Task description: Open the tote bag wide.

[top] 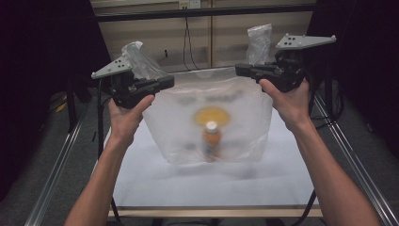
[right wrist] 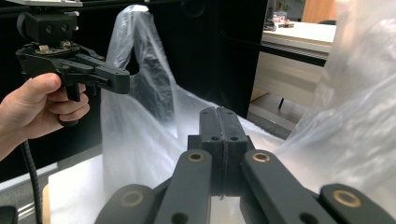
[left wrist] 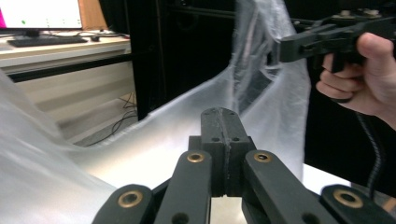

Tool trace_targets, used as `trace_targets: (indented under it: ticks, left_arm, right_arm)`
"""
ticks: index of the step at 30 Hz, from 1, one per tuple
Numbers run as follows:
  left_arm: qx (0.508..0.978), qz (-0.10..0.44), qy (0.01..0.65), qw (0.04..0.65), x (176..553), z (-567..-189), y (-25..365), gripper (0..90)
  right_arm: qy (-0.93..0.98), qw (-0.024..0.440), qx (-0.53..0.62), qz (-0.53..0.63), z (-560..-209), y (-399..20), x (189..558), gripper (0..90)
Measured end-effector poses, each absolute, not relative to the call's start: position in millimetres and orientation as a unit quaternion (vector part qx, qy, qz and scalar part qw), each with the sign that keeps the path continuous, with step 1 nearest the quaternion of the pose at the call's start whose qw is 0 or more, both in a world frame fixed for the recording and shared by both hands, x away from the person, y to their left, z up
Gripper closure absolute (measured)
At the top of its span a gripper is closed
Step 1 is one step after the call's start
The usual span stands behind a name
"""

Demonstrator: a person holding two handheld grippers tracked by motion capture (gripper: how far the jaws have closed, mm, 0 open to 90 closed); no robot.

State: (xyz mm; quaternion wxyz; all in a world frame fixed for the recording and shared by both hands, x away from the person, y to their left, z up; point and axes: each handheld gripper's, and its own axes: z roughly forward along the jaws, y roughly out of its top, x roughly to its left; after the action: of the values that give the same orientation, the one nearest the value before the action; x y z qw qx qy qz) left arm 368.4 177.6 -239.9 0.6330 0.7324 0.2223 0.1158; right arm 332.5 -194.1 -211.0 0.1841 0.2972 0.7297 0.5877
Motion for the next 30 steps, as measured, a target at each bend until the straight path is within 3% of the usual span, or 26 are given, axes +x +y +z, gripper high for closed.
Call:
trace_targets:
  ticks: [10, 25, 30]
  left_arm:
    - [0.742, 0.110, 0.243, 0.615, 386, -241, 161, 90.0]
    - [0.773, 0.096, 0.253, 0.574, 395, -269, 148, 90.0]
    - [0.774, 0.098, 0.248, 0.575, 396, -266, 144, 90.0]
  right_arm:
    - [0.736, 0.189, 0.309, 0.571, -209, -181, 349, 90.0]
    - [0.750, 0.167, 0.339, 0.543, -251, -176, 365, 90.0]
    - [0.746, 0.167, 0.335, 0.551, -246, -174, 366, 90.0]
